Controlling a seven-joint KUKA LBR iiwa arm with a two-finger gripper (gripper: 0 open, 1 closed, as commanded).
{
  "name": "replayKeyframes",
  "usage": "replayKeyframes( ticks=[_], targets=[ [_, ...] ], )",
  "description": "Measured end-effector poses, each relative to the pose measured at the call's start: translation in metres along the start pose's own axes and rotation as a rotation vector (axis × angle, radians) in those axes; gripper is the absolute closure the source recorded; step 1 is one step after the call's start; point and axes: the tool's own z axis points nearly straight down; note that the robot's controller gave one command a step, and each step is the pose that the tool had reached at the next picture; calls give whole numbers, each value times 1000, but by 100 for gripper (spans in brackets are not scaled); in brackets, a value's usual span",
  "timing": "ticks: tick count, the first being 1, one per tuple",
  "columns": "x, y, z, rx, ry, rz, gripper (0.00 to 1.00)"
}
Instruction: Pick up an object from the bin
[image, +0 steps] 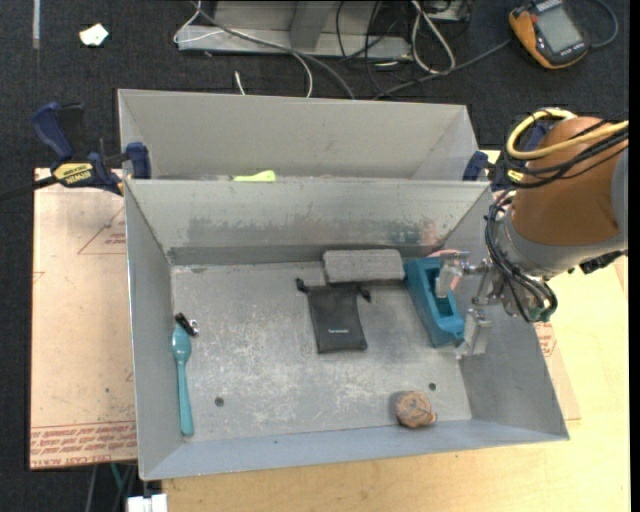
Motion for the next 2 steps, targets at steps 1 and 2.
replayKeyframes(
  ticks=[1,2],
  targets=[
    [-2,0,-4,1,-7,-2,0],
    [-42,56,-20,0,-9,12,0]
  ],
)
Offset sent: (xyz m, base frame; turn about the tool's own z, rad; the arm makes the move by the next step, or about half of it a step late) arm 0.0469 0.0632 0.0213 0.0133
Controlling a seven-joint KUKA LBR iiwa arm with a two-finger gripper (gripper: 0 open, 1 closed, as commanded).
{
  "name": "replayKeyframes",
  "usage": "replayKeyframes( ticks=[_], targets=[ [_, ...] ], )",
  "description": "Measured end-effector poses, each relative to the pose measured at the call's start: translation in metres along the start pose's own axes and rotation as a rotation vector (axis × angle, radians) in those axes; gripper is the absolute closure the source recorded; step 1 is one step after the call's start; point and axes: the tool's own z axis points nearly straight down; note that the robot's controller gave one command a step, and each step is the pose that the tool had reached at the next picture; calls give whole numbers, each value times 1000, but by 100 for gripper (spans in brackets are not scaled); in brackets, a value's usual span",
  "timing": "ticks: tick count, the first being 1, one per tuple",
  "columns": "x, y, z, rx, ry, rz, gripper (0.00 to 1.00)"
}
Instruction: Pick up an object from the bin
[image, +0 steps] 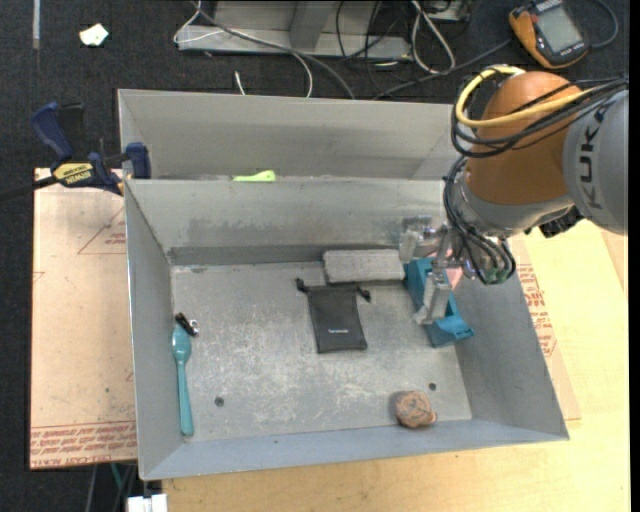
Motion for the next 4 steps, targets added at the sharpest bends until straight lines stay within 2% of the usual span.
replayKeyframes(
  ticks=[1,2,3,4],
  targets=[
    [-24,47,0,1,1,-37,0],
    [0,66,74,1,-4,-249,0],
    [7,86,108,0,-6,-229,0],
    [21,92,114,0,-2,-170,0]
  ],
)
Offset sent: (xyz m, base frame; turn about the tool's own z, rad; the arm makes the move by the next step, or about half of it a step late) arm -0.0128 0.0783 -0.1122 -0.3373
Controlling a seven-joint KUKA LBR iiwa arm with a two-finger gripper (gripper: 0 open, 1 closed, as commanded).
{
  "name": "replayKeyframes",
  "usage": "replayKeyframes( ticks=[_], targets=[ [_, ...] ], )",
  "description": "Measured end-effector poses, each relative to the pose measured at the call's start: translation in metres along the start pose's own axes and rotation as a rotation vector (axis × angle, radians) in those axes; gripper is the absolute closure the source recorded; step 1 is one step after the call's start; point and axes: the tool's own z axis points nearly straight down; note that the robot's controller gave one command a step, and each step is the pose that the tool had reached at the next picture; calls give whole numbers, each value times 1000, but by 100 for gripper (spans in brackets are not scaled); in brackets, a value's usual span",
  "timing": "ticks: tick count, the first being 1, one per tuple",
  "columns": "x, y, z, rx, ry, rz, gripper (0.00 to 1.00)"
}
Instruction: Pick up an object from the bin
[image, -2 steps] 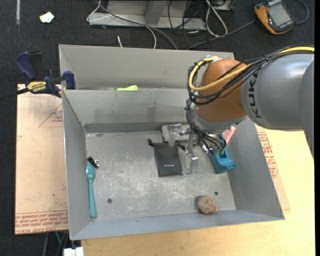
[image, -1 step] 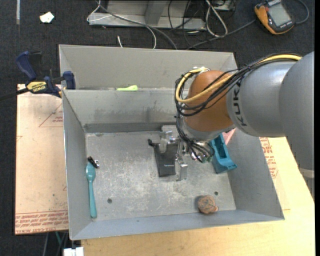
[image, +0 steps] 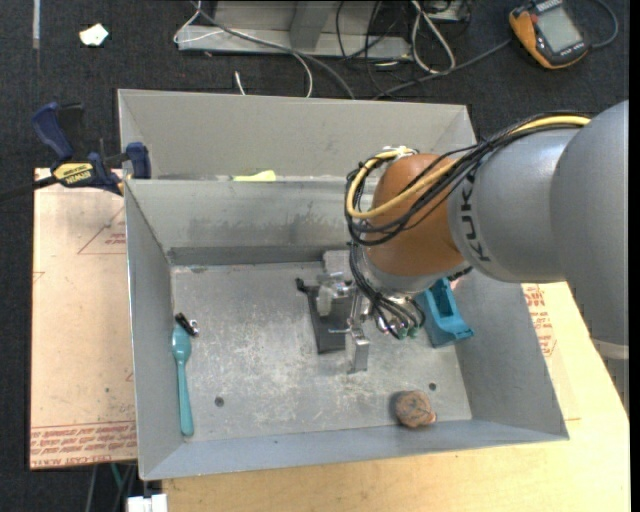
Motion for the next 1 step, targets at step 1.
replayKeyframes(
  ticks=[1],
  targets=[
    [2,-14,12,-1,-2,-112,0]
  ],
)
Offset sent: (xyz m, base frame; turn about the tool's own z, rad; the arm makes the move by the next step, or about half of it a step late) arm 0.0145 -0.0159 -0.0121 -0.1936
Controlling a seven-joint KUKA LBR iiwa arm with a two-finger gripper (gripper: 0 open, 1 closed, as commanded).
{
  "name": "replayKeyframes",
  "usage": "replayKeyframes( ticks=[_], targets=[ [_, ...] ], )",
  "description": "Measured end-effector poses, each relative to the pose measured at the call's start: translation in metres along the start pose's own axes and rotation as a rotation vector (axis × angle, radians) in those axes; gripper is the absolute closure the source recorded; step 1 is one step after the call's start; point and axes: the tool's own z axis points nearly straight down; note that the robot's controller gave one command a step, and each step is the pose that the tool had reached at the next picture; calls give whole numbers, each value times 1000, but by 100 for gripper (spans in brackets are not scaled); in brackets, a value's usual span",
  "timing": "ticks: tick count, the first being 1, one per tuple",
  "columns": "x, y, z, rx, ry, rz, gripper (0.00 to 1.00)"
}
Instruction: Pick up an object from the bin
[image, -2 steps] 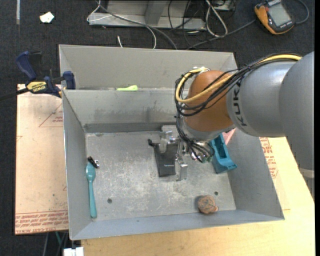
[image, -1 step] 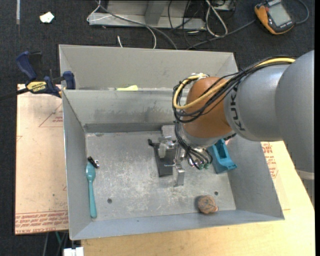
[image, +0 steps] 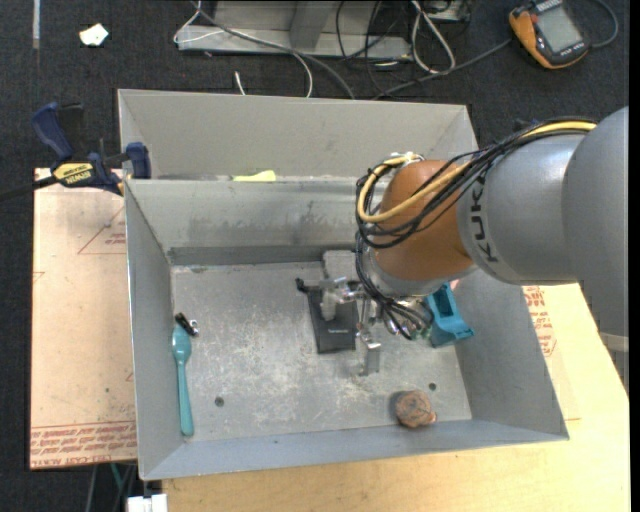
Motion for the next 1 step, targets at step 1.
replayKeyframes(
  ticks=[1],
  targets=[
    [-14,-5,1,-2,-1,-80,100]
  ],
)
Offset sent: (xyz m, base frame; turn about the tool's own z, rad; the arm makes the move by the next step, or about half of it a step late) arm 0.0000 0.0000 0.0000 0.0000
